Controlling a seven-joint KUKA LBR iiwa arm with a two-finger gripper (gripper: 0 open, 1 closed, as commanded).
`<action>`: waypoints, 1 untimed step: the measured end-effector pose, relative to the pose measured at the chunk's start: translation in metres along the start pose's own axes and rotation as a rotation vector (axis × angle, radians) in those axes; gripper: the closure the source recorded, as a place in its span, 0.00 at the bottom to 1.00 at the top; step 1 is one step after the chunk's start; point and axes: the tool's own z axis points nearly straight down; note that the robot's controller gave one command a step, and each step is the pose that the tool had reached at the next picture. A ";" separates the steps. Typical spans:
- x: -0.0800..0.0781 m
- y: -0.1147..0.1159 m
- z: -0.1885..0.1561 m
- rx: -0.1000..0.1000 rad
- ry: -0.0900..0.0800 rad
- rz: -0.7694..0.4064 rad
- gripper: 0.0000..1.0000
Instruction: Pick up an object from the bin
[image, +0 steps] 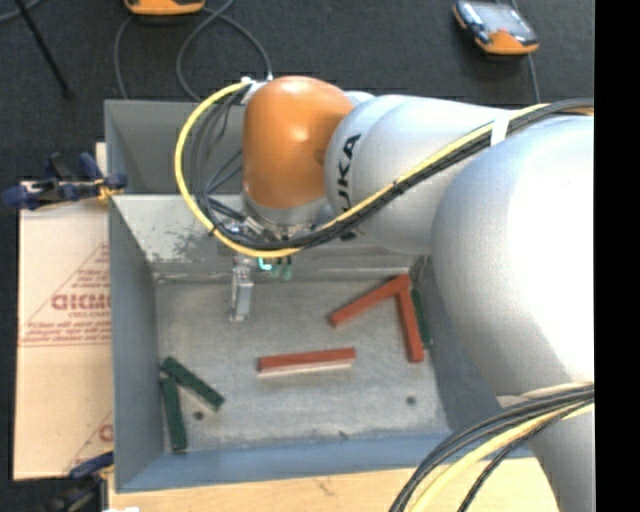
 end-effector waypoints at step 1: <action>0.055 -0.009 -0.013 -0.001 -0.006 0.158 0.00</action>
Offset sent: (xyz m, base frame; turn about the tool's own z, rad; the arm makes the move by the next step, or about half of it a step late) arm -0.0555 -0.0090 0.0119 0.1605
